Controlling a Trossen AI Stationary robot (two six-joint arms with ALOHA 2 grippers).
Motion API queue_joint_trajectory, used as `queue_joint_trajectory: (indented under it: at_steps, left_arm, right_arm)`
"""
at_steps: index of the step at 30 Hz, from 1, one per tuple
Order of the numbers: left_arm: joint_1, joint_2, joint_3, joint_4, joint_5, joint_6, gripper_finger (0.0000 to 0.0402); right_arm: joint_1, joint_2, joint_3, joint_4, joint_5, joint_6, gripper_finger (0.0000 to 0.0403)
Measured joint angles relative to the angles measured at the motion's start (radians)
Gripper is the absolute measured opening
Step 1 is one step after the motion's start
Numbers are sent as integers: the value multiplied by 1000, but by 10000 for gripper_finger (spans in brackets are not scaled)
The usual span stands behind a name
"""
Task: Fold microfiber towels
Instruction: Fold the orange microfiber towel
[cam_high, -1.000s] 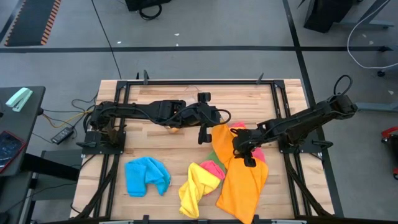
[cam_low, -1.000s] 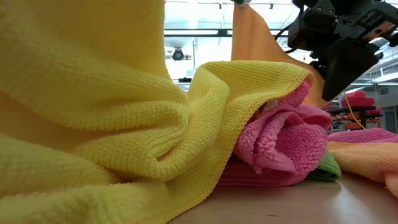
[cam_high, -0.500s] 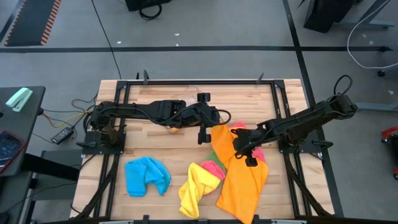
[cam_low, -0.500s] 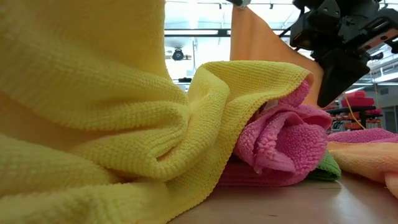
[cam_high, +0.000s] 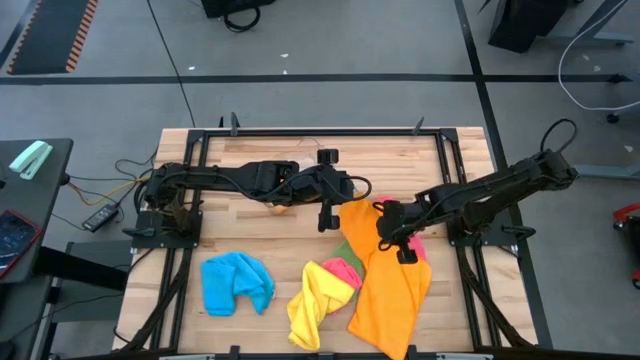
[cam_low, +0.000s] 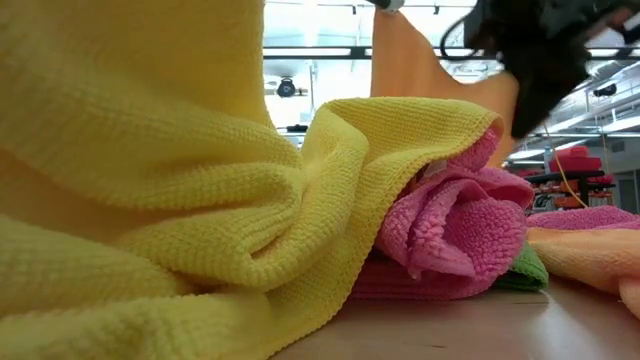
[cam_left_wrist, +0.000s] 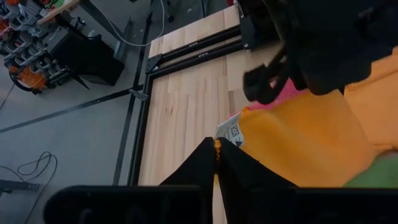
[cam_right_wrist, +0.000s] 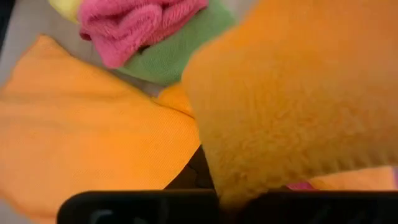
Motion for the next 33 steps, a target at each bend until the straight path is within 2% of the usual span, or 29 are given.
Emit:
queue_joint_trajectory:
  at_steps: [4,9,15,20,24,28,33]
  left_arm:
    - [-8,-4,0,35,-2,63,16]
    - [-15,-32,20,70,-12,86,10]
    - [-32,-46,40,20,56,42,24]
    - [-34,-45,40,74,34,57,8]
    - [-38,-68,39,133,14,92,20]
    - [-47,-90,43,119,23,61,23]
    - [-44,-80,40,-1,135,-35,8]
  right_arm:
    - [4,-14,146,-204,18,21,1]
    - [30,-36,332,-473,96,108,0]
    - [89,-43,496,-639,96,117,0]
    - [103,-43,633,-797,274,179,0]
    - [105,-45,748,-871,357,219,2]
    - [105,-46,799,-872,332,225,4]
    - [113,-39,760,-867,181,229,5]
